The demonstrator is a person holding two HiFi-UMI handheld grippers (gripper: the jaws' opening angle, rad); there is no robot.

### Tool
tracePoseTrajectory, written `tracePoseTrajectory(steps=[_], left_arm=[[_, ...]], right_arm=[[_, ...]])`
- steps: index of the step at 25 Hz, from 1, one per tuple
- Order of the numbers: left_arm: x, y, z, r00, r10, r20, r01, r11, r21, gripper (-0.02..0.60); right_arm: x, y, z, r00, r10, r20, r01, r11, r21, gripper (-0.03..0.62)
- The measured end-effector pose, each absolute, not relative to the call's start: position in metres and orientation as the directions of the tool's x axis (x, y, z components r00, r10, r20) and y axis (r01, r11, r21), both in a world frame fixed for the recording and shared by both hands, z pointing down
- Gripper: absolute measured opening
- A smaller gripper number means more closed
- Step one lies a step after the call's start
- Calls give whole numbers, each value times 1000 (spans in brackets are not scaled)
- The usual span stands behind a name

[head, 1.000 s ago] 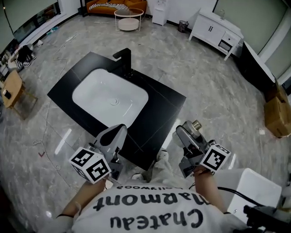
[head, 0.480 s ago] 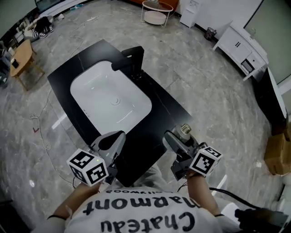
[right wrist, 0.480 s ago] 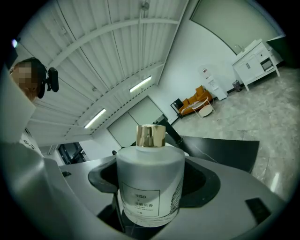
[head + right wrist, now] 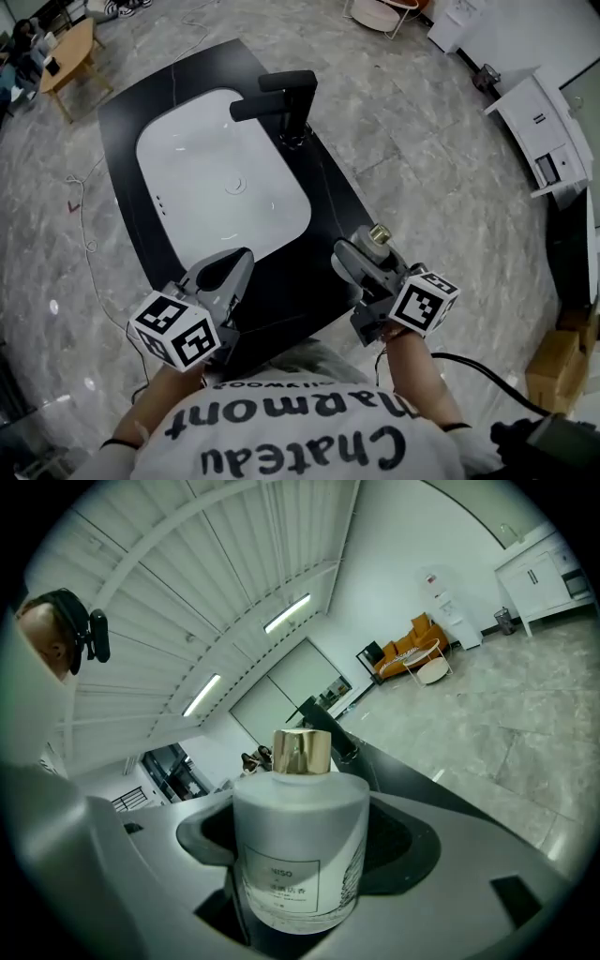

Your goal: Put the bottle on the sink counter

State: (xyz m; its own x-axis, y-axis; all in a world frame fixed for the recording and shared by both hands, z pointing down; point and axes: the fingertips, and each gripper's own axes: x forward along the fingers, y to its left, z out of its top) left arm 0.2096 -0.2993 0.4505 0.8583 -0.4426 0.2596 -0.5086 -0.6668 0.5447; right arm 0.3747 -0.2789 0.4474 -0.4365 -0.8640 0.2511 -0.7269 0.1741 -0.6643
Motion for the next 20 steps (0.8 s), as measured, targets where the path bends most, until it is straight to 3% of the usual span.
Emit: tracePoseTrajectory(steps=[5, 11, 20], left_arm=[[219, -311, 450, 816, -517, 261, -561, -597, 574, 17], [205, -318, 457, 699, -610, 373, -702, -487, 519, 16], [168, -325, 453, 600, -700, 388, -775, -387, 500, 15]], right_arm=[[397, -301, 459, -453, -847, 279, -734, 177, -656, 344], [411, -332, 472, -448, -837, 313, -737, 148, -659, 344], [396, -361, 499, -444, -799, 405, -849, 230, -476, 344]])
